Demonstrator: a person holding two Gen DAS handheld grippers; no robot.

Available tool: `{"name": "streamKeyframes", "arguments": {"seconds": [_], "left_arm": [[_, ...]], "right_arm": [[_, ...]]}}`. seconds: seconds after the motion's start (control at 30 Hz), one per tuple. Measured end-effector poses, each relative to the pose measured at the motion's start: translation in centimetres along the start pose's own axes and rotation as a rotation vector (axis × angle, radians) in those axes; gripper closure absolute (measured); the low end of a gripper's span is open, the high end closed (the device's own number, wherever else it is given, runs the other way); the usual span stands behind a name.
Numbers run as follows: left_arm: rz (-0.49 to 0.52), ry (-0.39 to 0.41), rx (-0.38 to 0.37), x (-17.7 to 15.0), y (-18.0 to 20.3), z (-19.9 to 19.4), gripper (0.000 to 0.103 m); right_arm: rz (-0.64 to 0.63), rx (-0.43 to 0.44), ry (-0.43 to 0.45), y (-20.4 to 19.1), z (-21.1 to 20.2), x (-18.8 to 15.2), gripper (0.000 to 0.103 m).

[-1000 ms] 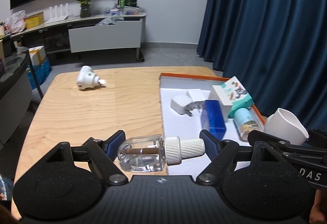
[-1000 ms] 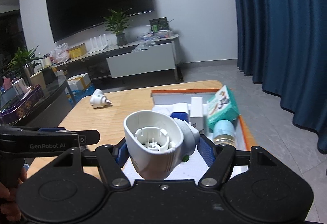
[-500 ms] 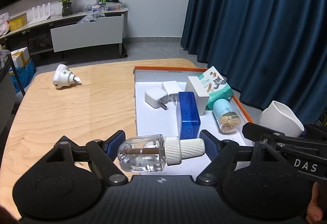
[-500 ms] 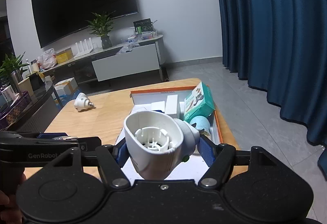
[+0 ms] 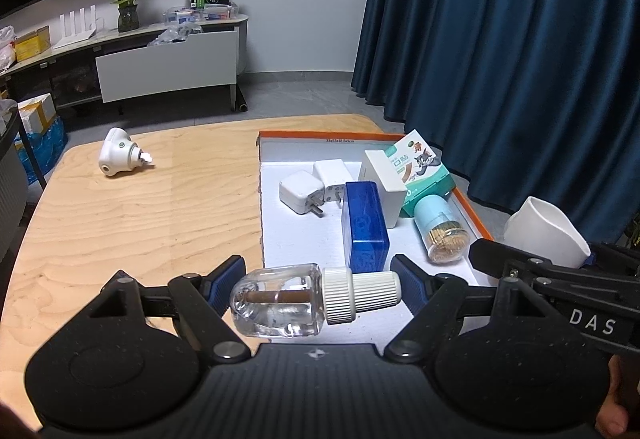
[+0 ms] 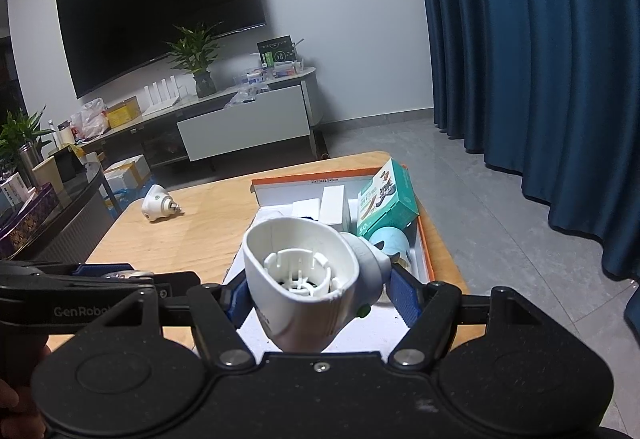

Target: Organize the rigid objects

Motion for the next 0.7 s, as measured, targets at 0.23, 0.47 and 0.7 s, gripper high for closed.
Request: {"name": "streamKeyframes", "arguments": {"seconds": [0.23, 0.47, 0.7], "left_arm": [[0.003, 0.012, -0.002, 0.5, 0.1, 0.0, 0.022], [0.001, 0.023, 0.002, 1.0, 0.0, -0.1, 0.022], [-0.008, 0.025, 0.004, 1.3, -0.4, 0.0, 0.022]], "right_arm": [[0.005, 0.003, 0.009, 0.1, -0.3, -0.1, 0.021], [0.005, 0.006, 0.012, 0.2, -0.4, 0.2, 0.021], [0.006, 0.008, 0.010, 0.1, -0.4, 0.2, 0.021]]}}
Point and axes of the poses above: each gripper's, at about its wrist camera, not at the fingertips, and z roughly the way its jaws point, y to its right, x to its top, the point moved 4 cm from there along z, roughly the way its jaws point, and after that the axes turned 1 degree about -x, right-handed, at the moved point
